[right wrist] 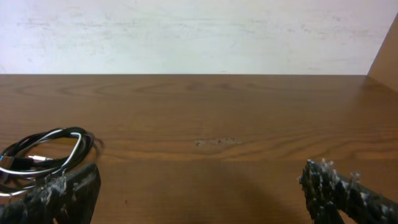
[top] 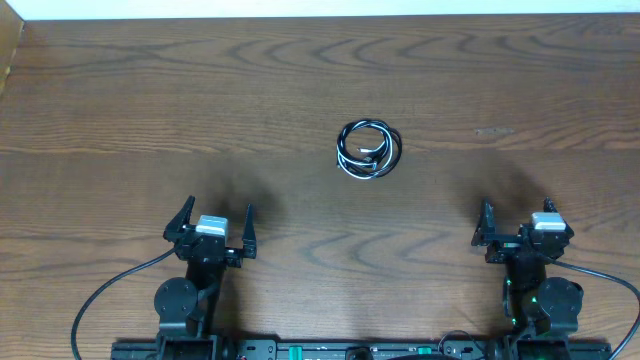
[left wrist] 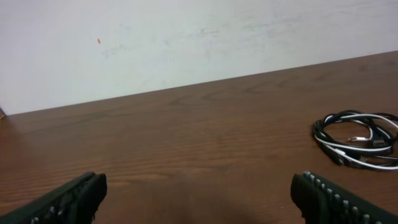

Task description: Untangle cables

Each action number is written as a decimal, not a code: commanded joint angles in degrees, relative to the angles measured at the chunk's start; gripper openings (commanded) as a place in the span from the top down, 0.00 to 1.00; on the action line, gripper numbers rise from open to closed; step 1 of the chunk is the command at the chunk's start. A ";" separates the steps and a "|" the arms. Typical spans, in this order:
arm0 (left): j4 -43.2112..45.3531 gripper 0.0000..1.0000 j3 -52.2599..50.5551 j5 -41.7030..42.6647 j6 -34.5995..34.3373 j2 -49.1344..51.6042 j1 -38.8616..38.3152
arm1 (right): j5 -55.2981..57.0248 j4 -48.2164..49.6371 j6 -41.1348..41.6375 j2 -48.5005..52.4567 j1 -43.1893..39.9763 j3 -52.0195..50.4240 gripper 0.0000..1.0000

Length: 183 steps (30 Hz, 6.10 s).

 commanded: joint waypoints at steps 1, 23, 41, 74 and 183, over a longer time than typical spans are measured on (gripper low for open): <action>-2.51 0.01 -0.63 0.52 0.50 -0.57 2.75 | 0.90 -0.13 0.61 0.02 0.17 -0.09 0.01; -2.49 0.01 -0.63 0.52 0.50 -0.39 2.75 | 0.90 -0.15 0.61 0.02 0.17 -0.09 0.01; -2.49 0.01 -0.63 0.52 0.50 -0.02 2.75 | 0.90 -0.15 0.61 0.02 0.17 -0.09 0.01; -10.51 0.01 19.39 10.86 -10.08 18.27 2.75 | -11.93 -11.76 2.34 10.51 0.17 15.39 0.01; -39.06 0.93 84.41 53.16 -53.68 90.79 -6.54 | -69.09 -7.78 19.08 81.05 5.20 63.93 0.33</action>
